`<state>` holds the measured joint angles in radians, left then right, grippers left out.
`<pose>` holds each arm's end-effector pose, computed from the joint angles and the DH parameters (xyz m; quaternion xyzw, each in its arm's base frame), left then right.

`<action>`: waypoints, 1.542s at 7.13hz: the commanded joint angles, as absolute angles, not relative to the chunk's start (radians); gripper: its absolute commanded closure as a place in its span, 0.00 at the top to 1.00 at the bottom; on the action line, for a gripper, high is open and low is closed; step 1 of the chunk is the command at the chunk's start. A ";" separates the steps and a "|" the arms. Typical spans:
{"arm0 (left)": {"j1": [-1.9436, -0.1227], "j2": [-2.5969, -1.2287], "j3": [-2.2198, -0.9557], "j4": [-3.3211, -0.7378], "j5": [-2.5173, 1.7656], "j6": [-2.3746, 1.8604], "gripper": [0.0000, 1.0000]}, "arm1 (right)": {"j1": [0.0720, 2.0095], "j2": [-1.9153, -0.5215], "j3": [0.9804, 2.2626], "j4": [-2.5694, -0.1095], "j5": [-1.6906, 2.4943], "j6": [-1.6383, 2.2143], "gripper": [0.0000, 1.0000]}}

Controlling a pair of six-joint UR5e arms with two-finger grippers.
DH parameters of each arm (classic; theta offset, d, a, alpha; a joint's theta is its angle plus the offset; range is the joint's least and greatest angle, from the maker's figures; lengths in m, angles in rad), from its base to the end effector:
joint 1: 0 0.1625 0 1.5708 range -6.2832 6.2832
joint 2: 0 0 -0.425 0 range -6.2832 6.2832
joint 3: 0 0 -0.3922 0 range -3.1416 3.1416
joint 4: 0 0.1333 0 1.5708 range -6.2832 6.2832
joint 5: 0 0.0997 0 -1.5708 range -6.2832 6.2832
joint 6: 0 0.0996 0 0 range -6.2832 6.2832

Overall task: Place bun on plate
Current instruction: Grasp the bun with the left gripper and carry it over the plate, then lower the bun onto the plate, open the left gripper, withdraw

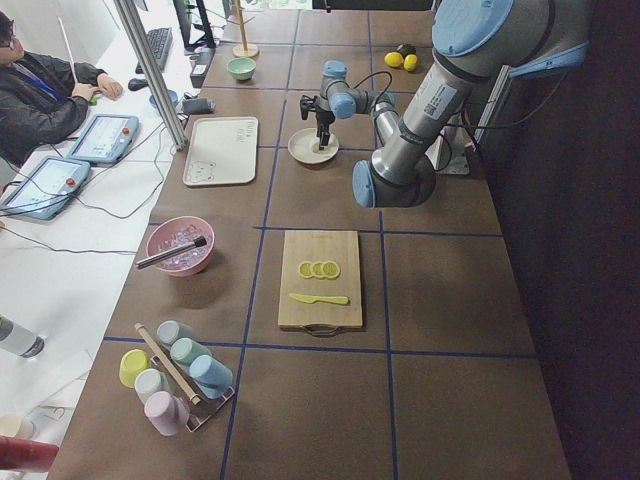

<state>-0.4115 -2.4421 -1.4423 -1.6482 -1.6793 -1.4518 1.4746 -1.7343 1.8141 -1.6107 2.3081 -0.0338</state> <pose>0.6425 -0.4141 0.1655 0.0564 0.3972 -0.1121 0.9091 0.0253 -0.4287 0.6203 0.0074 -0.3607 -0.0678 0.9302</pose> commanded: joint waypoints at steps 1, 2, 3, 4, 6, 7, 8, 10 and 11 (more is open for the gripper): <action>-0.432 -2.438 -1.524 -1.591 -1.693 -1.382 1.00 | 1.474 -1.730 1.812 -1.611 2.307 -0.034 1.00; -0.475 -2.434 -1.605 -1.501 -1.771 -1.327 1.00 | 1.476 -1.732 1.813 -1.611 2.309 -0.035 1.00; -0.535 -2.368 -1.731 -1.423 -1.873 -1.198 1.00 | 1.476 -1.733 1.815 -1.611 2.310 -0.037 1.00; -0.605 -2.229 -1.875 -1.404 -1.940 -1.063 1.00 | 1.476 -1.733 1.813 -1.611 2.309 -0.037 1.00; -0.786 -2.024 -2.015 -1.402 -2.098 -0.765 1.00 | 1.476 -1.735 1.815 -1.611 2.309 -0.035 1.00; -0.836 -1.931 -2.049 -1.402 -2.105 -0.626 1.00 | 1.476 -1.738 1.813 -1.611 2.309 -0.035 1.00; -0.924 -1.857 -2.049 -1.402 -2.140 -0.453 1.00 | 1.476 -1.738 1.812 -1.611 2.307 -0.037 1.00; -1.183 -1.687 -2.033 -1.401 -2.268 -0.092 1.00 | 1.476 -1.736 1.806 -1.611 2.306 -0.038 1.00; -1.284 -1.618 -1.996 -1.405 -2.281 0.017 1.00 | 1.476 -1.736 1.807 -1.611 2.307 -0.038 1.00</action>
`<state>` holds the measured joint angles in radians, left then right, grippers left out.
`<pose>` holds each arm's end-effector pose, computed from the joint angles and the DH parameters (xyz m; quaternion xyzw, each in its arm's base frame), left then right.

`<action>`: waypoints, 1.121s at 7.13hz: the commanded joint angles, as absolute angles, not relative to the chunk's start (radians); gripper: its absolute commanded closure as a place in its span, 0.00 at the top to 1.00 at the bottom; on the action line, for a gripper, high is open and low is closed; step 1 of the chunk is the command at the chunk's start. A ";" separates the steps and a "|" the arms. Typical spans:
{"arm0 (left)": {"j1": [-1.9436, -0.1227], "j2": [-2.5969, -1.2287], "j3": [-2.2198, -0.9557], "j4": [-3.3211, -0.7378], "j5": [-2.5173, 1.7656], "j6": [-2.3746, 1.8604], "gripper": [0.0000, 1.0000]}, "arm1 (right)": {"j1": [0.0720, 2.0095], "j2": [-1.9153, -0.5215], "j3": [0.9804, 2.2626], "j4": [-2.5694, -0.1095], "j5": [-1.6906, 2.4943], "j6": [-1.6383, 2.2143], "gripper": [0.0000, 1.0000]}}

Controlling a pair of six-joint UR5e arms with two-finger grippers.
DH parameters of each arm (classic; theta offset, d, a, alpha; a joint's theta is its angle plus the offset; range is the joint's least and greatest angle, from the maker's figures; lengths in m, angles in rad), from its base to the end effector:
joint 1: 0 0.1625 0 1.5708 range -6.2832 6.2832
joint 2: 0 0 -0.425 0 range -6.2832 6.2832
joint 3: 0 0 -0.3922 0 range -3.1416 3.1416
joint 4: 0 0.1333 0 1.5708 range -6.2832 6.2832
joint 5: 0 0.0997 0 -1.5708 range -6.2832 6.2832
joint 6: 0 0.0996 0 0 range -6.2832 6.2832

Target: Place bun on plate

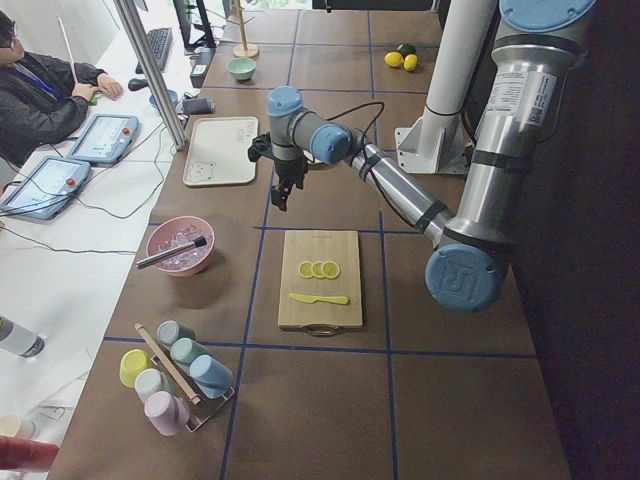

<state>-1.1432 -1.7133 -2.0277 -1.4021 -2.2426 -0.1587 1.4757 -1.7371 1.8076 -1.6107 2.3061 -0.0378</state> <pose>0.1455 -0.4912 0.3911 0.1001 0.3666 0.1934 0.9045 0.0260 -0.4272 0.6248 0.0040 -0.3596 -0.0674 0.9306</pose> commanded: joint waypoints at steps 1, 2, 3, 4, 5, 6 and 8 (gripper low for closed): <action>-1.386 -1.571 -1.961 -1.405 -2.342 0.050 1.00 | 1.474 -1.736 1.807 -1.611 2.307 -0.038 1.00; -1.403 -1.518 -1.932 -1.422 -2.414 0.061 1.00 | 1.476 -1.736 1.809 -1.609 2.307 -0.037 1.00; -1.419 -1.503 -1.924 -1.422 -2.414 0.054 1.00 | 1.476 -1.735 1.809 -1.609 2.307 -0.037 1.00; -1.428 -1.490 -1.924 -1.422 -2.413 0.052 1.00 | 1.476 -1.733 1.809 -1.609 2.307 -0.037 1.00; -1.428 -1.459 -1.922 -1.422 -2.413 0.055 1.00 | 1.476 -1.733 1.810 -1.609 2.307 -0.035 1.00; -1.430 -1.456 -1.928 -1.422 -2.408 0.058 1.00 | 1.476 -1.733 1.809 -1.609 2.306 -0.035 1.00; -1.451 -1.454 -1.863 -1.422 -2.414 0.052 1.00 | 1.476 -1.733 1.807 -1.609 2.306 -0.037 1.00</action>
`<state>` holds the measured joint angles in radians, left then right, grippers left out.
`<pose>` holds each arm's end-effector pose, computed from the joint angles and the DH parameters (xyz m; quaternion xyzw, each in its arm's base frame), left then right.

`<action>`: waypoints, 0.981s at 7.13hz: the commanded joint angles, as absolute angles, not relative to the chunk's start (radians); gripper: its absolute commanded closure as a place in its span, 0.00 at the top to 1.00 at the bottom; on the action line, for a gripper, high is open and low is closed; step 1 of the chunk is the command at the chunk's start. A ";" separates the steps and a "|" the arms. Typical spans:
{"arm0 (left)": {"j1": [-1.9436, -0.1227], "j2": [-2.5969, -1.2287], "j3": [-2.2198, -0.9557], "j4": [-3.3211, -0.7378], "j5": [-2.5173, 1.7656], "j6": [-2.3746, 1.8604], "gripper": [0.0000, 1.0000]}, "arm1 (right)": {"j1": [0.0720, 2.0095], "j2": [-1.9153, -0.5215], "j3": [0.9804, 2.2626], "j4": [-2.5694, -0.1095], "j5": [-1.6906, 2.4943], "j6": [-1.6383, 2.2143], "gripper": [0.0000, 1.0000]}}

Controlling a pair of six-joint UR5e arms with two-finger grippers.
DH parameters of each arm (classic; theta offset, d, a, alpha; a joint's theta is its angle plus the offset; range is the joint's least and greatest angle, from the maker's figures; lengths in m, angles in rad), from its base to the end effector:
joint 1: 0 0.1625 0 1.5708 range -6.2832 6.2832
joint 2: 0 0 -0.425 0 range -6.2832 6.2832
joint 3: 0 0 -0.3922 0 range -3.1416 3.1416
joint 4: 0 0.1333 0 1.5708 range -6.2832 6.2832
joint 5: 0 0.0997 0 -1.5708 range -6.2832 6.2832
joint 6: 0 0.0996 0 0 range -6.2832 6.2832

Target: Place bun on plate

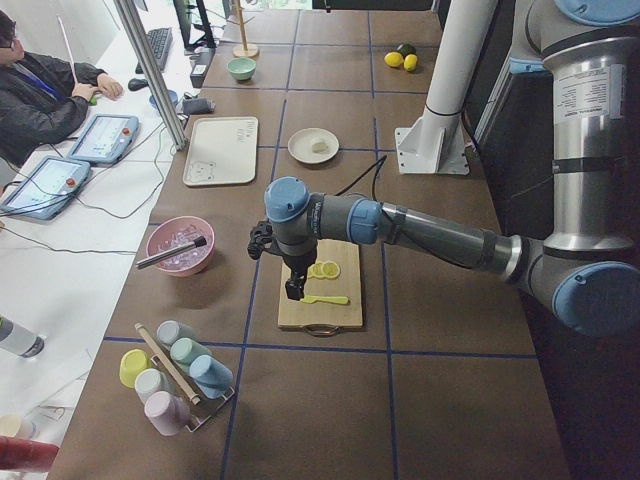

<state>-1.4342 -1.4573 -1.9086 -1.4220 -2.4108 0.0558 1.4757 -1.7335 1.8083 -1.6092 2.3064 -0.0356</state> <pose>0.0012 -0.4426 0.5563 0.0180 0.4085 0.1030 0.9067 0.0259 -0.4290 0.6227 0.0063 -0.3598 -0.0675 0.9305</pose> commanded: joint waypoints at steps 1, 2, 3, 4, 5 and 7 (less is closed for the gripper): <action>-1.548 -1.477 -1.786 -1.425 -2.422 0.061 1.00 | 1.474 -1.732 1.804 -1.609 2.306 -0.037 1.00; -1.561 -1.464 -1.776 -1.458 -2.421 0.061 1.00 | 1.476 -1.730 1.804 -1.609 2.306 -0.037 1.00; -1.565 -1.457 -1.775 -1.471 -2.418 0.055 1.00 | 1.476 -1.732 1.805 -1.609 2.306 -0.035 1.00; -1.565 -1.456 -1.772 -1.468 -2.411 0.048 1.00 | 1.476 -1.732 1.807 -1.609 2.307 -0.037 1.00; -1.565 -1.456 -1.773 -1.470 -2.407 0.049 1.00 | 1.476 -1.732 1.810 -1.609 2.307 -0.035 1.00; -1.565 -1.451 -1.772 -1.467 -2.405 0.052 1.00 | 1.476 -1.733 1.813 -1.609 2.307 -0.035 1.00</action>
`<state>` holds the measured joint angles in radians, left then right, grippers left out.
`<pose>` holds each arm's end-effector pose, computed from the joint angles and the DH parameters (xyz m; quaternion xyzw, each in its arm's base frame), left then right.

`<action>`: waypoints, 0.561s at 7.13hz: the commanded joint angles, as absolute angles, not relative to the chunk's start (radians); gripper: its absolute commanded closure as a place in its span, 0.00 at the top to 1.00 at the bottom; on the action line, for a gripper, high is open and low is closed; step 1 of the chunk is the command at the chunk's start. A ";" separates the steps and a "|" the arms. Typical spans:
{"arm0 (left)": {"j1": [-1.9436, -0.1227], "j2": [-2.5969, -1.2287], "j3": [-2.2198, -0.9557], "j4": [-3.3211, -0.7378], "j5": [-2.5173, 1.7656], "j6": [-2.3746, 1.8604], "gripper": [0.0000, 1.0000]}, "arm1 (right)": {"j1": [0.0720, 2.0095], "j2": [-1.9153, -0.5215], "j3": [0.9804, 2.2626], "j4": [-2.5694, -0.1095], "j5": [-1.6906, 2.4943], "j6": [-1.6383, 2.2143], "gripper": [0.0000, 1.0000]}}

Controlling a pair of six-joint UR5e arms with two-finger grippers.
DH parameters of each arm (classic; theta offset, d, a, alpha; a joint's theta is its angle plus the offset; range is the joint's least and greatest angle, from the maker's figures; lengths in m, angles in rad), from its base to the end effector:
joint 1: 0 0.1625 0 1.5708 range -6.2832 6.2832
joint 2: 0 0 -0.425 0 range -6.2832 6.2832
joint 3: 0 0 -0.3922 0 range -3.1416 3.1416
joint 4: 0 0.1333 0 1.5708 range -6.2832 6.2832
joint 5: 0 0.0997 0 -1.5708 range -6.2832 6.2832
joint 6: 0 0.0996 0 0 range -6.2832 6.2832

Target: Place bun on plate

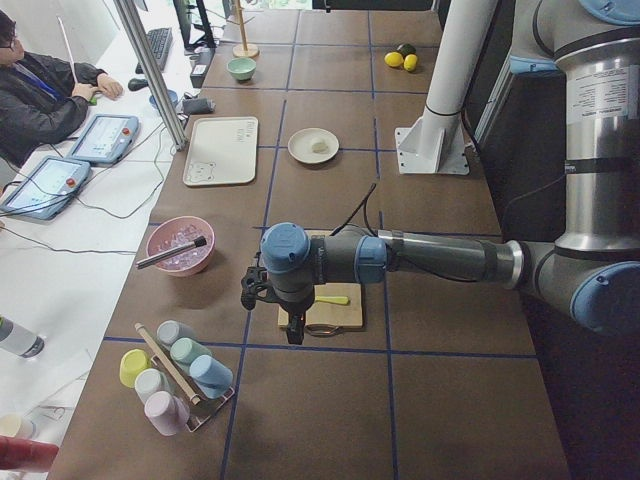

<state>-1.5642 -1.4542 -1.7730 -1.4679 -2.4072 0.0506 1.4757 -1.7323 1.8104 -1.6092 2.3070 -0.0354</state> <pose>-0.0565 -0.4402 0.6195 0.0010 0.4062 0.0226 0.9135 0.0257 -0.4296 0.6212 0.0078 -0.3602 -0.0680 0.9304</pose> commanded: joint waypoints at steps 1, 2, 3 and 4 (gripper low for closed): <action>-1.565 -1.427 -1.778 -1.468 -2.405 0.055 1.00 | 1.476 -1.733 1.813 -1.609 2.307 -0.035 1.00; -1.565 -1.425 -1.784 -1.468 -2.405 0.055 1.00 | 1.476 -1.733 1.812 -1.609 2.307 -0.035 1.00; -1.565 -1.427 -1.784 -1.468 -2.405 0.055 1.00 | 1.474 -1.733 1.813 -1.609 2.307 -0.035 1.00; -1.565 -1.425 -1.789 -1.468 -2.405 0.055 1.00 | 1.476 -1.733 1.812 -1.609 2.307 -0.035 1.00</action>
